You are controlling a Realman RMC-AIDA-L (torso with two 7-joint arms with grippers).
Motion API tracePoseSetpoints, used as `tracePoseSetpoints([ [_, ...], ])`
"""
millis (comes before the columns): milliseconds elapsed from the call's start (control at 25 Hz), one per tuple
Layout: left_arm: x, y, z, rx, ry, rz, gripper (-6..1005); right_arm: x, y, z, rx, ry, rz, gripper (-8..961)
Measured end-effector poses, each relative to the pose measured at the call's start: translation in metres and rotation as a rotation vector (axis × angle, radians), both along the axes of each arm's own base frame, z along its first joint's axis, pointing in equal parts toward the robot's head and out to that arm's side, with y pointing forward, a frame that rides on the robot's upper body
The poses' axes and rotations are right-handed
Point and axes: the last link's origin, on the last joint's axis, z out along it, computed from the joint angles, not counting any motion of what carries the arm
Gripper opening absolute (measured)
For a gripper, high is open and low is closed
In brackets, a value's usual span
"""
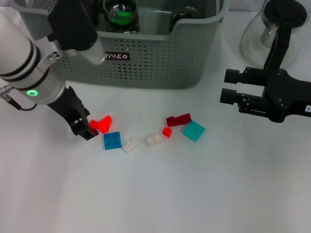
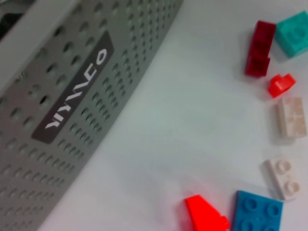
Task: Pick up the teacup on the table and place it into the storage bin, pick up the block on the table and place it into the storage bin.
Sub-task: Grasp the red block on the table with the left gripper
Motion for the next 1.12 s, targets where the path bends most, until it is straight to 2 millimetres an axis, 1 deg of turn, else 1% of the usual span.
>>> tracePoseSetpoints([
  [120, 0.002, 0.001, -0.005, -0.002, 0.046, -0.027, 549, -0.001, 0.001, 0.000, 0.002, -0.001, 0.000, 614],
  [320, 0.005, 0.003, -0.012, -0.011, 0.069, -0.057, 540, -0.001, 0.001, 0.000, 0.002, -0.001, 0.000, 613],
  [640, 0.001, 0.005, -0.022, -0.038, 0.089, -0.062, 526, 0.000, 0.001, 0.001, 0.005, 0.004, -0.002, 613],
  [1120, 0.001, 0.007, -0.028, -0.054, 0.096, -0.062, 506, 0.002, -0.001, 0.002, 0.006, 0.002, -0.009, 613],
])
